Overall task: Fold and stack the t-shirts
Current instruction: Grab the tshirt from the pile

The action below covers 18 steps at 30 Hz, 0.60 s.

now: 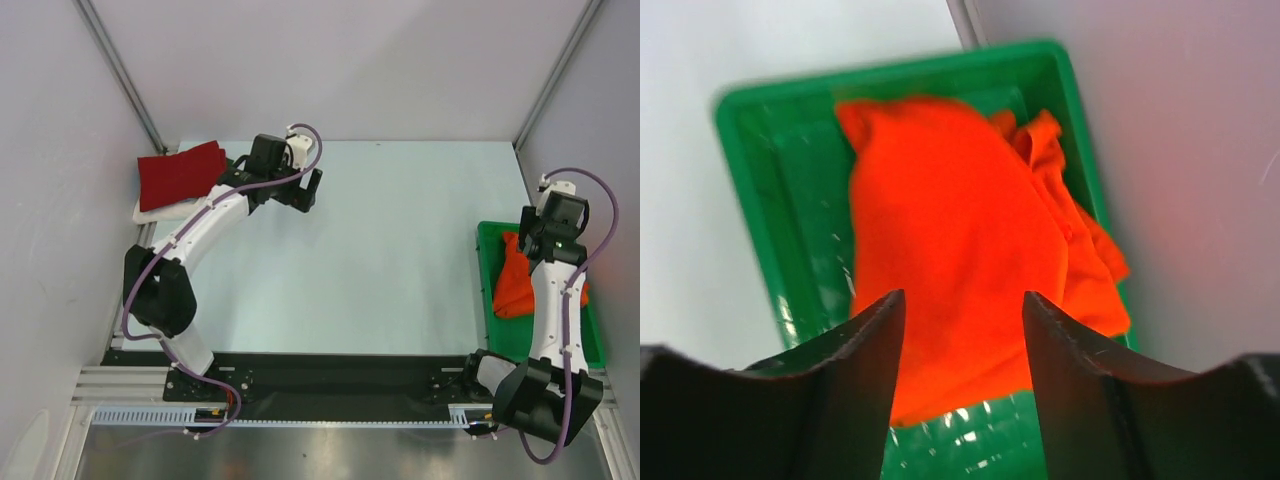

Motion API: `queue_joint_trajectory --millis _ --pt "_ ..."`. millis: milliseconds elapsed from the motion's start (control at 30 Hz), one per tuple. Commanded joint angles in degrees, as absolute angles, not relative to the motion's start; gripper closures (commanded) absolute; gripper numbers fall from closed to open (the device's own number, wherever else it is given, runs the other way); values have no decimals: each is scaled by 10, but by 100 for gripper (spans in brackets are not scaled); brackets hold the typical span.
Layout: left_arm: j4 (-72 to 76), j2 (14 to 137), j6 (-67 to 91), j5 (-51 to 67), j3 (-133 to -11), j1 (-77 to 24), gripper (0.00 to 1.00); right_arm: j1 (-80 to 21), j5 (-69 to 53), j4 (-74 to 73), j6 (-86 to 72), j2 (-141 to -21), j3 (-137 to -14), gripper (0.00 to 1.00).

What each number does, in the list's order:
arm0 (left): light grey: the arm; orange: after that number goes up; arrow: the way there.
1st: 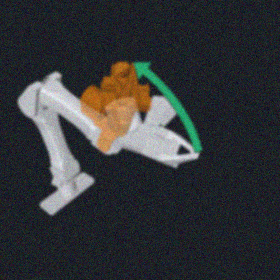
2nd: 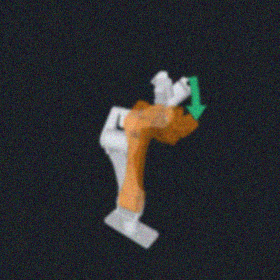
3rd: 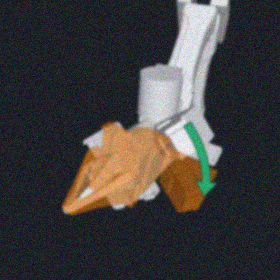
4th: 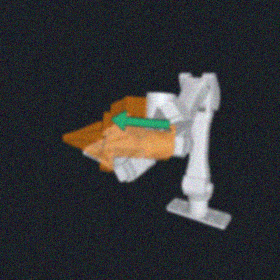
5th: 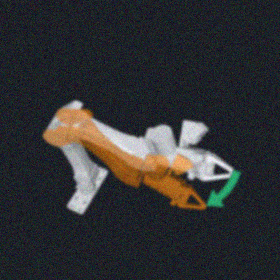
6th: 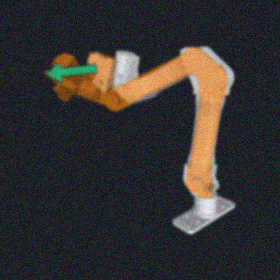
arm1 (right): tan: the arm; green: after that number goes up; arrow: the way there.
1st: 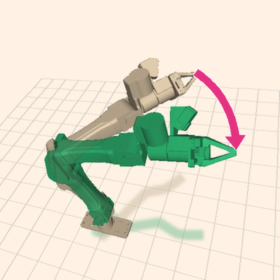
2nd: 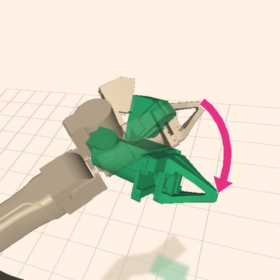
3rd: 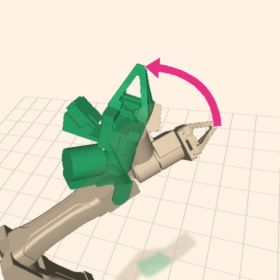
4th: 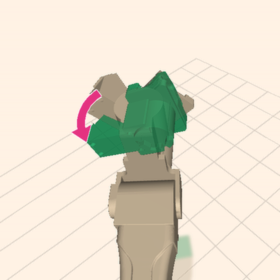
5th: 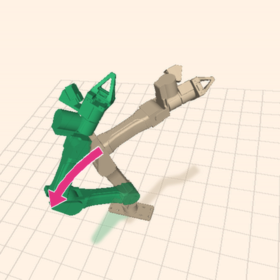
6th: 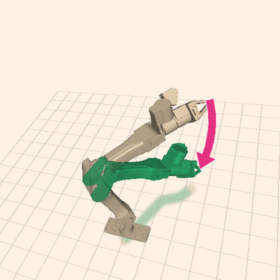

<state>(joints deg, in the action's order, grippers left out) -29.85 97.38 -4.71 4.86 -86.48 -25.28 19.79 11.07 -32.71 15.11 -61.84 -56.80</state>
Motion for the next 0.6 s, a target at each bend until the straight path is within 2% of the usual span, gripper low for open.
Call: queue_joint_trajectory --millis 0,300,567 --pt "-301 971 -63 55 -884 -254 0 218 132 -331 167 -620 -531 46" --pt "-326 968 -79 62 -896 -254 0 250 113 -261 137 -696 -505 46" --pt "-316 981 -81 48 -897 -254 0 267 127 -270 137 -709 -493 47"
